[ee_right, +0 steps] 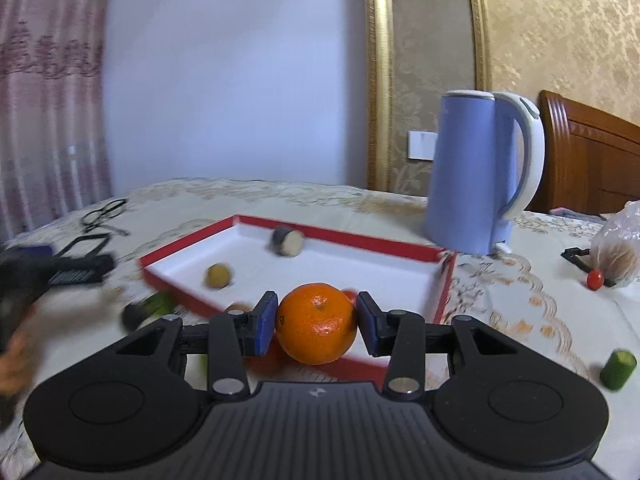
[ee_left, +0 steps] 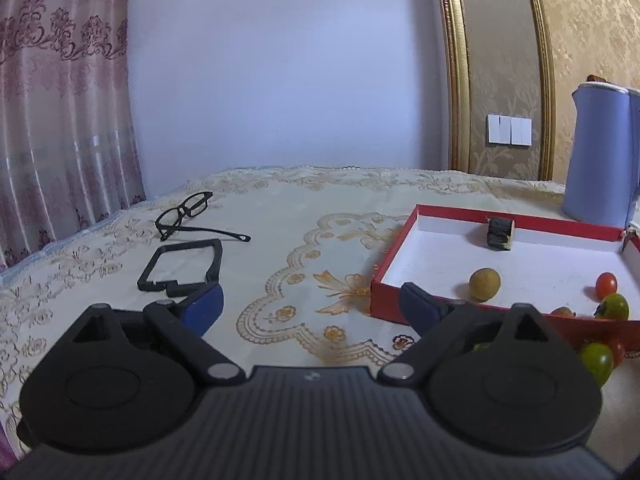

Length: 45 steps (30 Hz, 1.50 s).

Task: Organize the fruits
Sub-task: 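Lower the orange into the red box and open right while left grasps a dark eggplant slice, then grasp a green cucumber slice with the right gripper while left holds the eggplant slice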

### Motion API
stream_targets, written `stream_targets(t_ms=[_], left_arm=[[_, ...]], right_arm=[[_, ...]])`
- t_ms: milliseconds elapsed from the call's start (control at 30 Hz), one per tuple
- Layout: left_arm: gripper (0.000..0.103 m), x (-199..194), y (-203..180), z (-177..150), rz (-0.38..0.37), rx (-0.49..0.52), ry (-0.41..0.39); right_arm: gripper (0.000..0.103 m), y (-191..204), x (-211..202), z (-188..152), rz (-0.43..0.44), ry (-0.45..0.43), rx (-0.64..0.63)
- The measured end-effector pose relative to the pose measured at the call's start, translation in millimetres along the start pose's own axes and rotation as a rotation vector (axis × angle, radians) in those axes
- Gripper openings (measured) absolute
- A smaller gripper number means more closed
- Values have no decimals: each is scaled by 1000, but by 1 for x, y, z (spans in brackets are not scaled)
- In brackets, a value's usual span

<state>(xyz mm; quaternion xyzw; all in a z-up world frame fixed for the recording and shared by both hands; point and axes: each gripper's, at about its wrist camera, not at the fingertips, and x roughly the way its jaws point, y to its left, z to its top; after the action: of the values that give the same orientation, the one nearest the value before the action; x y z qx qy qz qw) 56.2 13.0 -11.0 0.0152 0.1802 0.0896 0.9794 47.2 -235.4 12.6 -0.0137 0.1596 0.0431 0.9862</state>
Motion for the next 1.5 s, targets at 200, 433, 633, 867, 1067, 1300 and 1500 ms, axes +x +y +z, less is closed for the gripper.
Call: stream_targets(t_ms=[200,433,633,867,1067,1300,1500], left_arm=[[97,6,7,-1,-22,-17,22],[97,12,18,-1,-149,-67,77],[100,-17,-1,-10,-246,101,16],[99,-26,-34,-23,-281,289,41],[84,-14,-45,-19,-299,297,86],[31,-1,-41,-20,-405,198,218],[30,-10,-26,-19,-388,158,175]], right_arm=[[42,-13,54,21,-74,29,27],[43,-24,54,18,-126,20,116],[62,-7,-19,-1,-76,-118,122],[64,6,-45,-24,-28,-140,165],[64,12,-40,-36,-18,-105,155],[64,11,-42,-45,-26,-96,167],[64,16,-44,-45,-42,-85,102]])
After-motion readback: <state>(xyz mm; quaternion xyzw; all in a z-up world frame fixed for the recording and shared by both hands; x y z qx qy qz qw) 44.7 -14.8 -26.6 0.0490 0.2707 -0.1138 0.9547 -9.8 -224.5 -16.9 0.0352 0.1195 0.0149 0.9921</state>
